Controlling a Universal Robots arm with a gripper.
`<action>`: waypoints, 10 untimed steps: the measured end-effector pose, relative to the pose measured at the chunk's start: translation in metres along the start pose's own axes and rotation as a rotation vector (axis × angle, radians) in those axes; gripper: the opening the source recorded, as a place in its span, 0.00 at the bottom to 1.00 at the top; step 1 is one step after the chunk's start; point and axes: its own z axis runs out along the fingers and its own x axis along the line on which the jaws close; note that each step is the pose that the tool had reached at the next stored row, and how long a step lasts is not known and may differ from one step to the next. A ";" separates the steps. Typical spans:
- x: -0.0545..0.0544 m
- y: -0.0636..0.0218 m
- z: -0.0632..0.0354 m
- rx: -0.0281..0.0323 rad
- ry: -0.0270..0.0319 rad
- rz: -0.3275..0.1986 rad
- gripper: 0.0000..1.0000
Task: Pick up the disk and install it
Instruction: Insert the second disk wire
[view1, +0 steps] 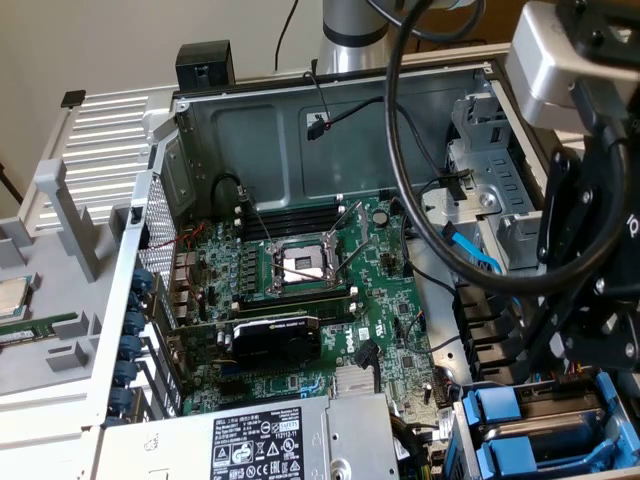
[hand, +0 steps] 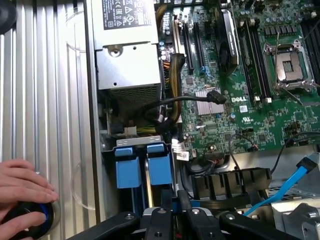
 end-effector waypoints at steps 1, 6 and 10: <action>0.000 -0.0009 0.0003 -0.0001 -0.0011 0.000 0.16; 0.000 -0.0059 0.0016 -0.0005 -0.0035 -0.001 0.16; 0.003 -0.0073 0.0031 -0.0007 -0.0059 -0.001 0.16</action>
